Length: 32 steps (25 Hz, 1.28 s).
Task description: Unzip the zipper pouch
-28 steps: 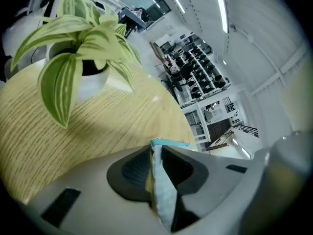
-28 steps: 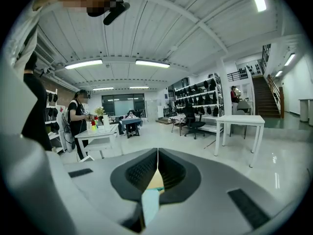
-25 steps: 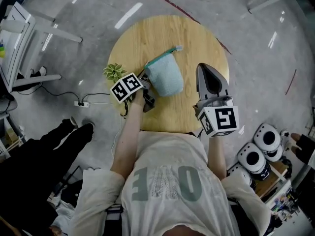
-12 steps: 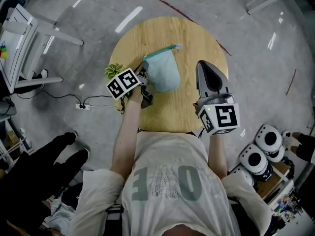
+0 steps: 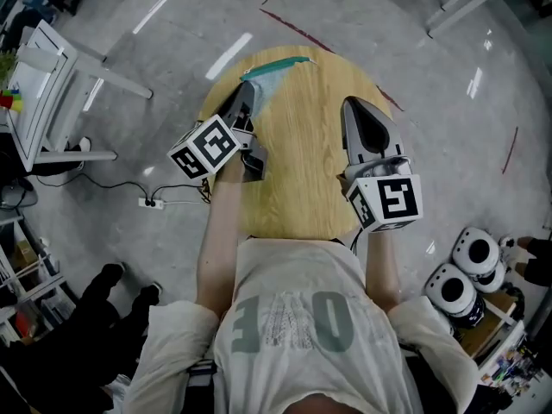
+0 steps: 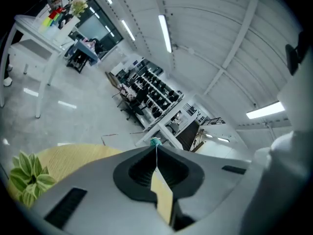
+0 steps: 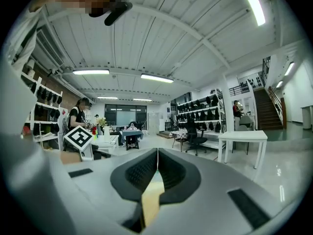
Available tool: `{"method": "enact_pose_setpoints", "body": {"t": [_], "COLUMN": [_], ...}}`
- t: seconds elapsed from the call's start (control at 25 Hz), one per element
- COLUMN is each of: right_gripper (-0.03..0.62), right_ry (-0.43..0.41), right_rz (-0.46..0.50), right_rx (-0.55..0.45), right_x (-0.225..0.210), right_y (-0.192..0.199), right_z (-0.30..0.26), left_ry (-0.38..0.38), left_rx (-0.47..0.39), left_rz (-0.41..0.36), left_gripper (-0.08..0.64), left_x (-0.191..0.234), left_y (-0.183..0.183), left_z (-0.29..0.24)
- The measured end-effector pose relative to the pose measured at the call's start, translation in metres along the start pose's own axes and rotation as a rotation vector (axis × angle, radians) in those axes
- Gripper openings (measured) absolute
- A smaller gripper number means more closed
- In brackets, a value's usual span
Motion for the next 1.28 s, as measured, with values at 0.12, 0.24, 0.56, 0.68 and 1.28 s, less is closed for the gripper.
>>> {"method": "enact_pose_setpoints", "body": {"t": [0.12,0.24,0.56,0.68,1.28], "right_gripper": [0.029,0.029,0.029,0.031,0.031], "right_ry": [-0.006,-0.024,-0.079,-0.092,-0.107], "right_rz": [0.002,0.009,-0.030,-0.042,-0.163], "right_rx": [-0.033,-0.064,-0.118,-0.122,-0.111], "right_x": [0.001,0.002,0.013,0.017,0.023], "right_y": [-0.014,-0.027,-0.049,-0.050,-0.036], "right_z": [-0.002,-0.004,-0.008,-0.010,-0.002], "left_ry": [0.040,0.065,0.030,0.001,-0.054], "left_rx": [-0.071,-0.146,-0.305,-0.367,-0.383], "left_rz": [-0.083,-0.191,-0.749,-0.875,-1.054], "left_gripper": [0.031,0.029,0.031,0.031,0.031], "left_x": [-0.024,-0.049,-0.121,-0.138,-0.156], "left_y": [-0.029,-0.054,-0.083,-0.085,-0.047], "left_z": [0.007,0.017,0.050,0.062,0.093]}}
Point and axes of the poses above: the fingertips, and each gripper's own axes: z backward along the fingers, x to its left, y out of its underside, the point moved 2 cm from there along z, backward along the fingers, and after that the axes turned 2 degrees about x, right-handed, at the moved point
